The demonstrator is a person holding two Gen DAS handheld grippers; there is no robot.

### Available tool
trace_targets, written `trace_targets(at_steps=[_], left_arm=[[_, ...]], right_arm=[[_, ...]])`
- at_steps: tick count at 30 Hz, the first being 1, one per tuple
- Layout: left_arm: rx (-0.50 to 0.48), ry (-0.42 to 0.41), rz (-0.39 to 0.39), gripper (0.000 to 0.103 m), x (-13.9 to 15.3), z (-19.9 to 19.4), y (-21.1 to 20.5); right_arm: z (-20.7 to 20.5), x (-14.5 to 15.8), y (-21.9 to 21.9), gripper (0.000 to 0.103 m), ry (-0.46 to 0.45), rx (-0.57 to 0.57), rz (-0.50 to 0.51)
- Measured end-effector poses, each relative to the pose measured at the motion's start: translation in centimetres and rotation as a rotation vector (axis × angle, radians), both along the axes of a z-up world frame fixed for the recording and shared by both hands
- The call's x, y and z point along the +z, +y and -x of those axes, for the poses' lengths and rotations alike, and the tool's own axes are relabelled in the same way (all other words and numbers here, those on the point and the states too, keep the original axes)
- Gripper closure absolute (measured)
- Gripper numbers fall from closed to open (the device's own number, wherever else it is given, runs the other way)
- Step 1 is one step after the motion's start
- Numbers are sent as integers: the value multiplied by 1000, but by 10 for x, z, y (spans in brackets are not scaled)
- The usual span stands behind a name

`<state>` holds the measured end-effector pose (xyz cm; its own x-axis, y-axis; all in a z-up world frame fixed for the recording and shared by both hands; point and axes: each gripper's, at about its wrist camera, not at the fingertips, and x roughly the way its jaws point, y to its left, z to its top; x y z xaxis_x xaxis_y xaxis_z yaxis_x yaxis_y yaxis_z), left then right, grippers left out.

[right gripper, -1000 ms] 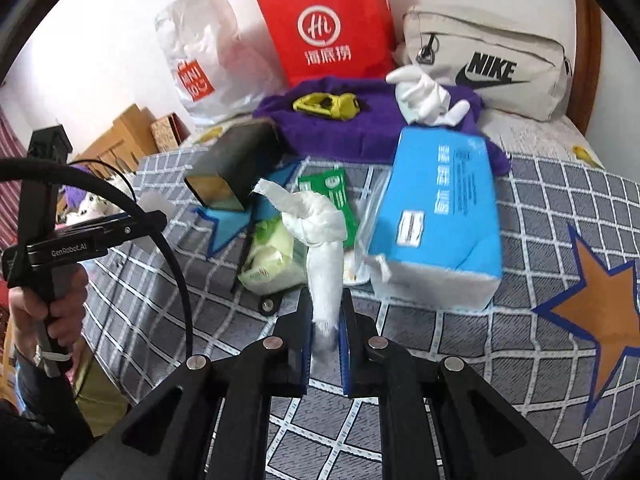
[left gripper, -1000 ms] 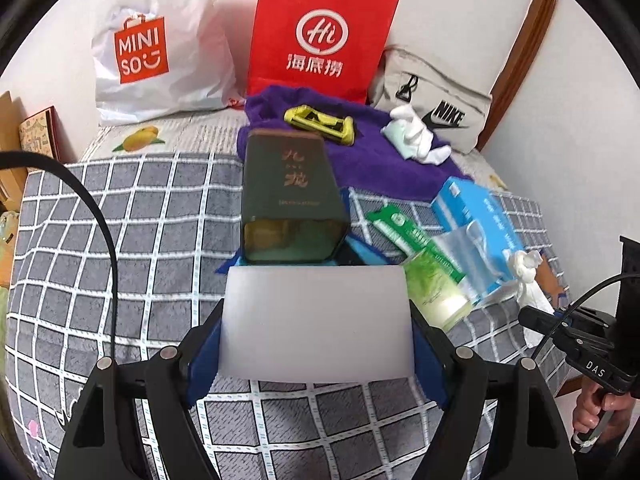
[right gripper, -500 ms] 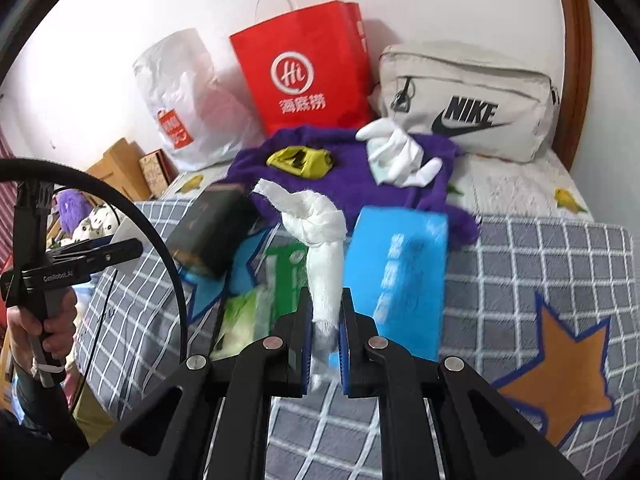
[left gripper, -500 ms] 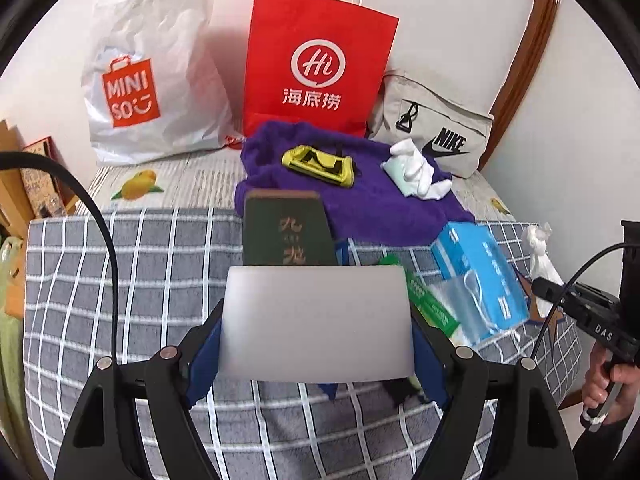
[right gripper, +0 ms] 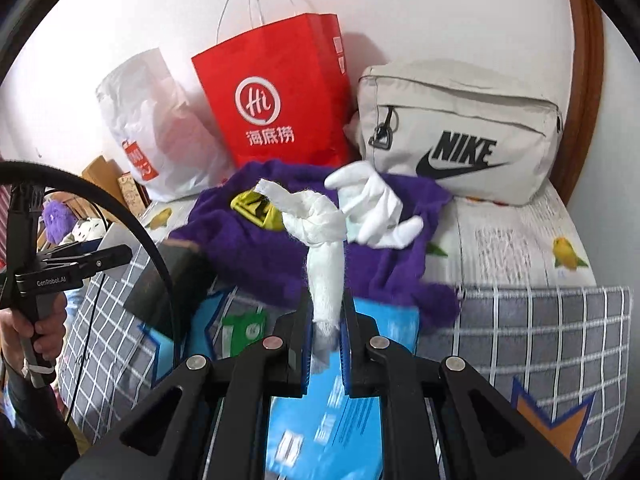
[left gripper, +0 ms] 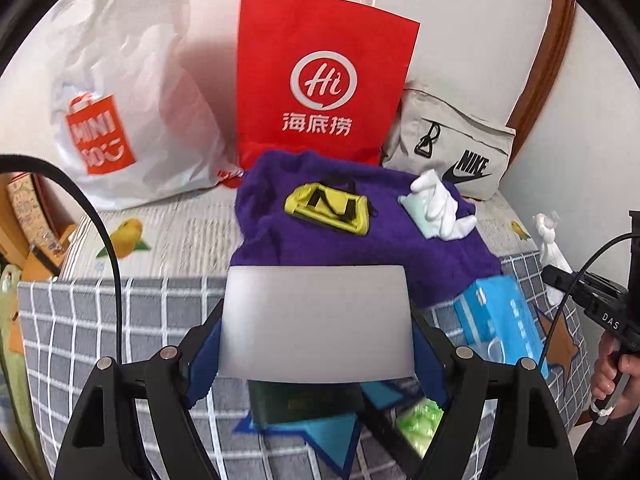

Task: Organize soft objects
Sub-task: 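Carry the sponge with left tool while right tool carries the glove to the purple towel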

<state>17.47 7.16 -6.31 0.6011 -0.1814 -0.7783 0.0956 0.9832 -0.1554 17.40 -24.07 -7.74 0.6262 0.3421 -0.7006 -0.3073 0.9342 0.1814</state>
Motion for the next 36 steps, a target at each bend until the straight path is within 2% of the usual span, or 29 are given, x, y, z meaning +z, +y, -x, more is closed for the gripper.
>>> trace_targets(at_steps=[5, 10, 16, 19, 22, 25, 29, 36], left_arm=[[19, -4, -17, 23, 0, -25, -4], [8, 27, 40, 23, -4, -42, -2], [13, -1, -5, 23, 14, -72, -6], [17, -2, -7, 23, 15, -93, -9], [12, 19, -22, 23, 7, -109, -14], [9, 44, -3, 23, -5, -121, -17], [-9, 66, 7, 23, -20, -129, -23], [-23, 99, -31, 23, -32, -139, -25]], right_arm=[[-23, 1, 2, 91, -25, -12, 15], [-47, -1, 6, 91, -1, 7, 13], [-83, 13, 18, 91, 19, 82, 44], [-93, 6, 23, 91, 27, 96, 66], [-98, -11, 24, 91, 55, 105, 70], [-102, -26, 20, 91, 76, 92, 66], [-105, -32, 16, 91, 74, 95, 51], [-103, -43, 16, 91, 94, 106, 60]])
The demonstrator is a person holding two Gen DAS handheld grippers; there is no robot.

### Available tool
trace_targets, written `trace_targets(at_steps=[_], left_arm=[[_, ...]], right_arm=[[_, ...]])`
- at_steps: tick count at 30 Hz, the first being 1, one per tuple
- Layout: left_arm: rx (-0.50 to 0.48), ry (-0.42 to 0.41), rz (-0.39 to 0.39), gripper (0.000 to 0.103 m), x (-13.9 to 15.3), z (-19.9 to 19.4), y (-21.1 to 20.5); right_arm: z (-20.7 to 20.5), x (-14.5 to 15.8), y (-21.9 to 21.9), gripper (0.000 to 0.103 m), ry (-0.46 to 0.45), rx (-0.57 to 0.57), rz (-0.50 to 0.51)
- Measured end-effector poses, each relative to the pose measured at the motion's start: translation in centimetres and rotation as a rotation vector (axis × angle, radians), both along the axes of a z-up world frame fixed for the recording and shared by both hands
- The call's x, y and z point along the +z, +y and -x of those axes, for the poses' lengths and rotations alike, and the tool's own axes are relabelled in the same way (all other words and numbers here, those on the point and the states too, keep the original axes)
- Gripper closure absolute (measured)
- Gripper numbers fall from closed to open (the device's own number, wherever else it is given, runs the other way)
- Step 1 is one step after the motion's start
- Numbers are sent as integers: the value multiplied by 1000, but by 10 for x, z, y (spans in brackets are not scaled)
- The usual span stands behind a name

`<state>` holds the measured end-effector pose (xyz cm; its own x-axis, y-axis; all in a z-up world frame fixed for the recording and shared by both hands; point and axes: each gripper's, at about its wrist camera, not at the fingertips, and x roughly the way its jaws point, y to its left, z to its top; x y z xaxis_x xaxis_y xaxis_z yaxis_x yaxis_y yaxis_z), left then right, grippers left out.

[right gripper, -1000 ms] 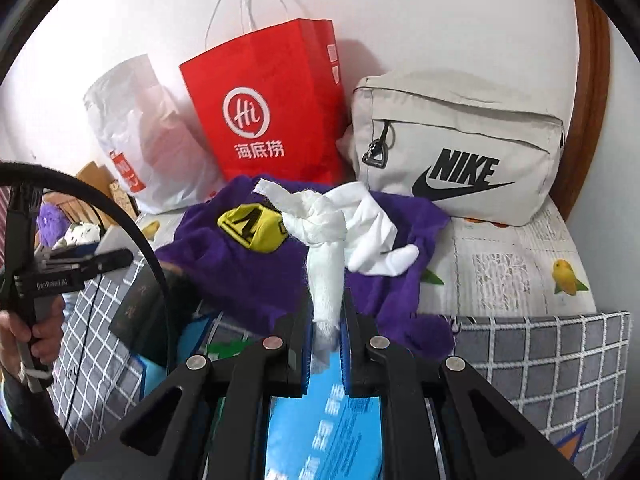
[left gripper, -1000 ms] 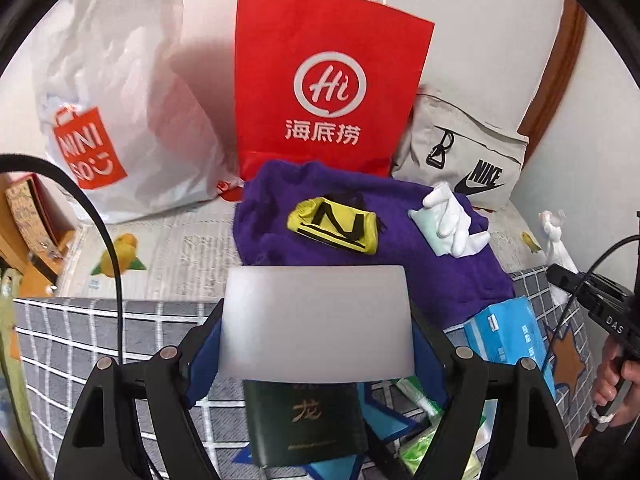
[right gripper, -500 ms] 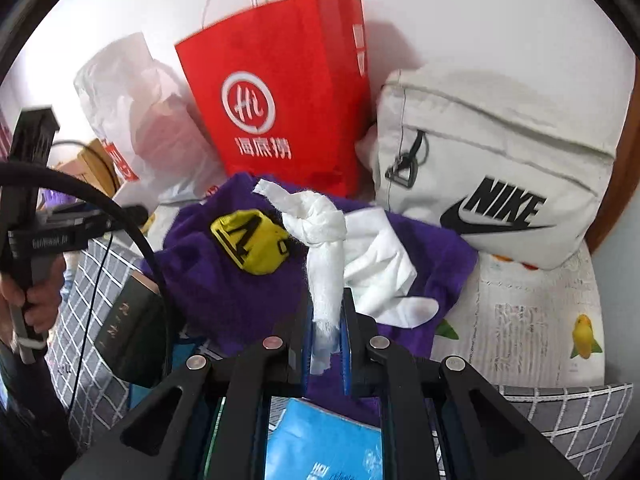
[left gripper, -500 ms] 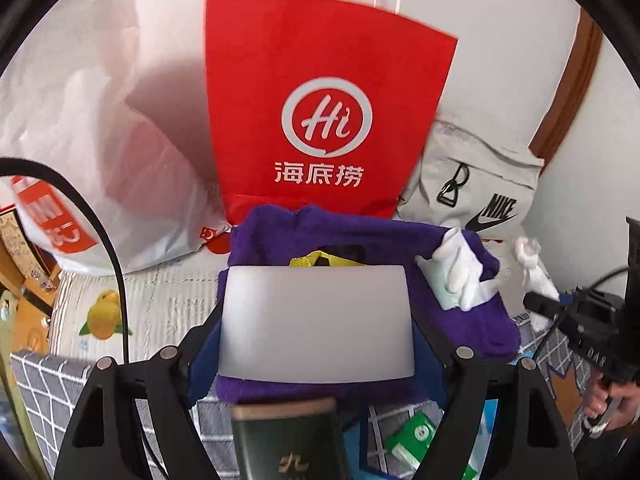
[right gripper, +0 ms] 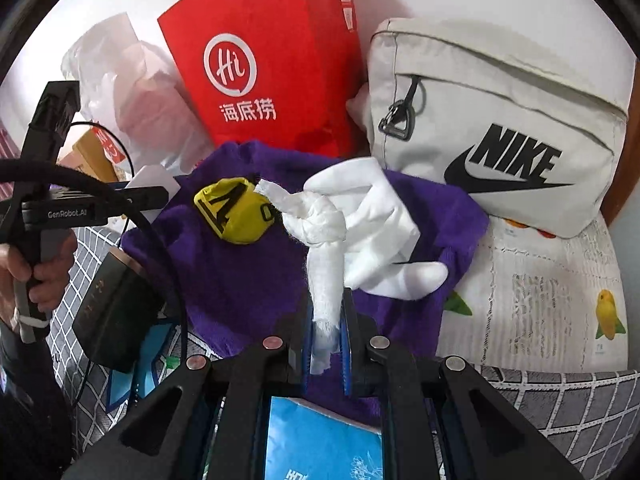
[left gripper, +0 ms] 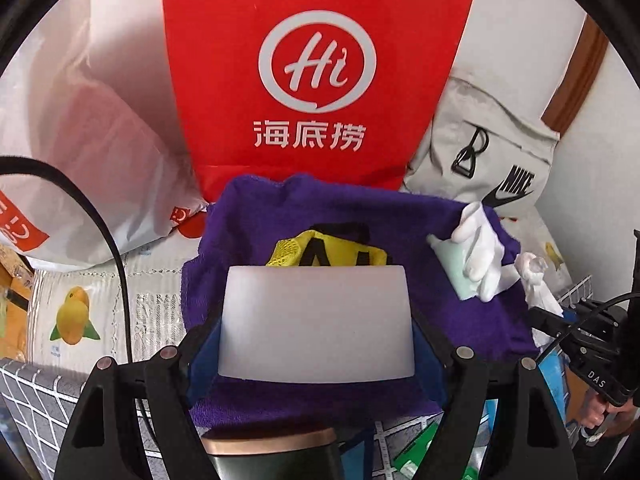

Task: Organize soft objects
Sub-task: 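Carry the sponge with left tool while right tool carries the glove to the purple towel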

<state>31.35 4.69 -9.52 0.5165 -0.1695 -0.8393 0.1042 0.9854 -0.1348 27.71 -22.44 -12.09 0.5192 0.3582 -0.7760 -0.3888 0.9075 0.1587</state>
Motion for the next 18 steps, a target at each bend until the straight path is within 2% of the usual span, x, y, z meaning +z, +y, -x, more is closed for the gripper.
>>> trace_targets(at_steps=[8, 13, 17, 18], left_arm=[[-2, 23, -10, 23, -12, -8, 3], [12, 83, 12, 23, -30, -18, 8], [-6, 91, -28, 23, -36, -18, 2], [-9, 99, -33, 23, -38, -19, 1]], right_arm=[[-9, -19, -2, 91, 61, -25, 29], [-17, -32, -1, 91, 100, -32, 49], [-22, -39, 0, 90, 116, -44, 69], [-23, -40, 0, 87, 119, -48, 75]])
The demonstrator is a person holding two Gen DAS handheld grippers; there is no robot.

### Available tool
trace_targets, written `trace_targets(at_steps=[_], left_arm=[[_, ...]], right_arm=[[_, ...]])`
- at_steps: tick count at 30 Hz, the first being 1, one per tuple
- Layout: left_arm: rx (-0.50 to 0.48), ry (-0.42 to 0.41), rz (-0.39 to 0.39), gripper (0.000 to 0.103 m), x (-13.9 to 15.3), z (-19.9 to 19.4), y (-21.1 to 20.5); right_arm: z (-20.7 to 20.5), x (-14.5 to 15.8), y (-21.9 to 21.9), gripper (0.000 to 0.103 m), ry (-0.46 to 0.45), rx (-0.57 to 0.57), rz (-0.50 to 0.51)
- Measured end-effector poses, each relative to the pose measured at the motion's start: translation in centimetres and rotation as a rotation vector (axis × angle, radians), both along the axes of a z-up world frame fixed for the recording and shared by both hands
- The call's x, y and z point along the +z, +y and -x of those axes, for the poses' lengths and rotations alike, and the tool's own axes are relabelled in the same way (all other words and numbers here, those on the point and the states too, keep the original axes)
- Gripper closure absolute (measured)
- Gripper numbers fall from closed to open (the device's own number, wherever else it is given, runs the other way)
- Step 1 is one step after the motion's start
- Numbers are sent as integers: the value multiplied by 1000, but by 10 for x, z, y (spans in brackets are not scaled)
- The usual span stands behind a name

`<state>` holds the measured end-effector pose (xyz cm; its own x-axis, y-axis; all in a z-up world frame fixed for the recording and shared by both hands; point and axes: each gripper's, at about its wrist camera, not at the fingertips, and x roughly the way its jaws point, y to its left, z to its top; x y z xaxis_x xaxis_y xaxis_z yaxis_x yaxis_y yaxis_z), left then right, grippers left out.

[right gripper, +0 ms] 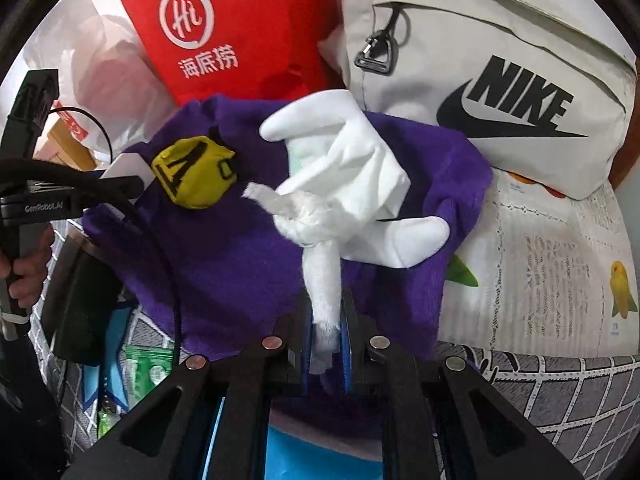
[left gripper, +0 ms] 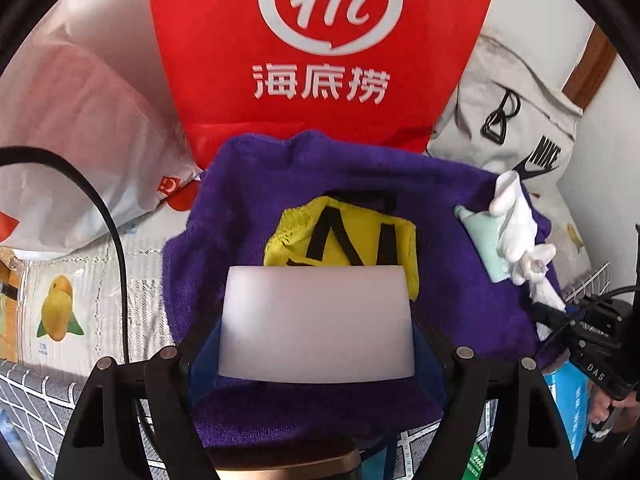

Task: Organize soft objects
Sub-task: 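Carry the sponge with left tool while right tool carries the glove to the purple towel, then release the sponge from left tool while right tool releases the glove on the towel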

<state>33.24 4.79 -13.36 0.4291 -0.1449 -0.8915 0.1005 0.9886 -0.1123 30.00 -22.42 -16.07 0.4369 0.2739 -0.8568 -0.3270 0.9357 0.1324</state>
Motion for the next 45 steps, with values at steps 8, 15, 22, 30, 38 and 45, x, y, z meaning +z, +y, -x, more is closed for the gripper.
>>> trace_targets(at_steps=[8, 15, 22, 30, 38, 45], left_arm=[[-27, 56, -24, 20, -11, -3, -6], [-30, 61, -114, 17, -12, -5, -22], [-45, 13, -135, 17, 4, 3, -42], [-43, -85, -19, 18, 44, 24, -33], [-57, -132, 30, 18, 81, 54, -24], [-142, -91, 59, 18, 91, 126, -38]], right_arm=[[-3, 2, 2, 44, 29, 15, -7], [2, 10, 10, 29, 9, -1, 34], [34, 33, 0, 29, -113, -28, 89], [70, 43, -16, 29, -90, -66, 90], [118, 53, -44, 31, -45, -177, -73], [176, 78, -42, 31, -131, -174, -61]])
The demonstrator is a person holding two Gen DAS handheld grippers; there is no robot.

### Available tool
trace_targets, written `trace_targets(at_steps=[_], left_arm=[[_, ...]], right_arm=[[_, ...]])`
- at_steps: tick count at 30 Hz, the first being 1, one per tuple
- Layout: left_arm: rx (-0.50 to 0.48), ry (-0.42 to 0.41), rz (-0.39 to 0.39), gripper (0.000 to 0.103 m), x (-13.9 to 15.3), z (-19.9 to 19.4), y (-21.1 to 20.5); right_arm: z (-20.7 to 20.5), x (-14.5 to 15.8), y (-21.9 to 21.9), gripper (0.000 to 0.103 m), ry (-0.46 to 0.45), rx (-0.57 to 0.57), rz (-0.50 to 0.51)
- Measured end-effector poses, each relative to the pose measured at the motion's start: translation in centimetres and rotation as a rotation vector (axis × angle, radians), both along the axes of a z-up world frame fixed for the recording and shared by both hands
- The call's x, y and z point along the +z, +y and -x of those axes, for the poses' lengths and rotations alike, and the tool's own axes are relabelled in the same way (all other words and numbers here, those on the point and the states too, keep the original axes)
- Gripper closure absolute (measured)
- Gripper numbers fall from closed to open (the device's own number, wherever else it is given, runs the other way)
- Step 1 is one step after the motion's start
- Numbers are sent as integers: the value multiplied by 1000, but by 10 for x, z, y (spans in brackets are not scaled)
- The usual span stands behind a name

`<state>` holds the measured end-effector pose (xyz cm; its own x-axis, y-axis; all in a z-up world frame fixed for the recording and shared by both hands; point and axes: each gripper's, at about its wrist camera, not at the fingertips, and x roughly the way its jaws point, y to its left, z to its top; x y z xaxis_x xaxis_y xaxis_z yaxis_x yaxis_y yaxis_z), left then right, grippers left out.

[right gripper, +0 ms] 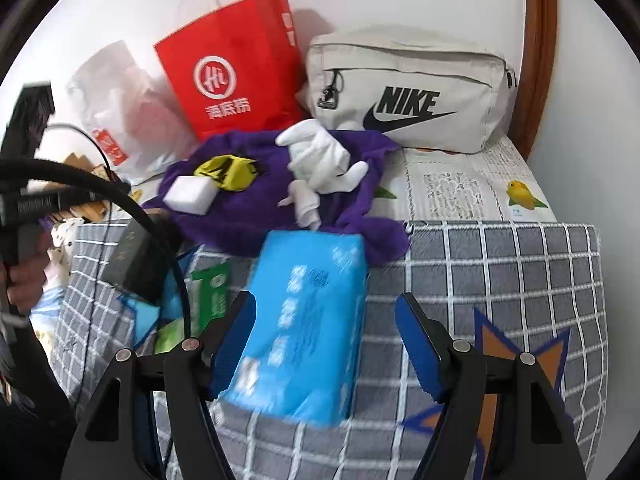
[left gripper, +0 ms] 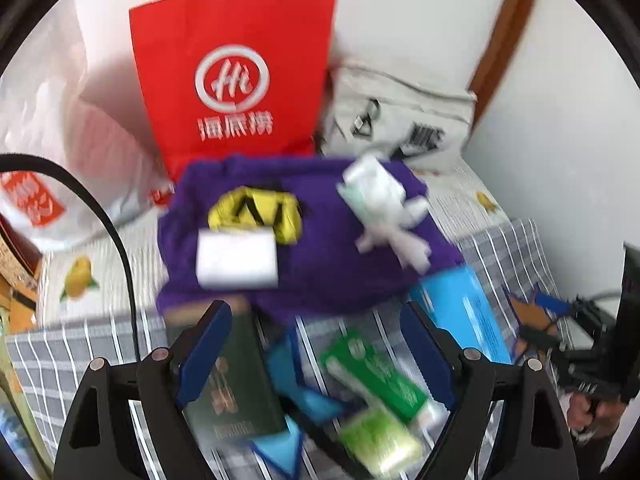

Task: Organize soft objects
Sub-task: 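Release the sponge from left tool while right tool releases the glove on the towel, then withdraw both tools back toward the remaining items on the checkered cloth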

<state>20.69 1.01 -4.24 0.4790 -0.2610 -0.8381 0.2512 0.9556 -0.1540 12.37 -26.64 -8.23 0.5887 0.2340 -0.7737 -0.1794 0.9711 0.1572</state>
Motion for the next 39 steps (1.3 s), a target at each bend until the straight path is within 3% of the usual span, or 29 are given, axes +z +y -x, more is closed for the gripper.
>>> trace_targets(at_steps=[5, 9, 14, 19, 21, 23, 27, 31, 37, 39], left_arm=[[-42, 69, 26, 17, -23, 57, -6], [-21, 130, 19, 18, -56, 90, -5], [98, 162, 9, 19, -90, 104, 11], [97, 158, -9, 20, -105, 105, 3], [98, 159, -69, 32, -112, 103, -4], [99, 173, -99, 35, -119, 104, -6], [110, 167, -78, 43, -115, 113, 6], [118, 166, -108, 47, -113, 122, 15], [87, 187, -37, 49, -121, 111, 9], [94, 172, -53, 65, -123, 105, 5]], right_arm=[[34, 7, 4, 31, -26, 36, -53], [55, 4, 4, 31, -33, 53, -70], [73, -7, 4, 31, -19, 60, -61], [79, -19, 3, 31, 5, 69, -79], [80, -24, 5, 31, 11, 71, -72], [81, -26, 5, 31, 12, 73, -69], [83, -31, 5, 31, 19, 85, -78], [81, -35, 7, 31, 32, 92, -89], [79, -41, 9, 31, 47, 101, -99], [79, -42, 7, 31, 45, 100, -96]])
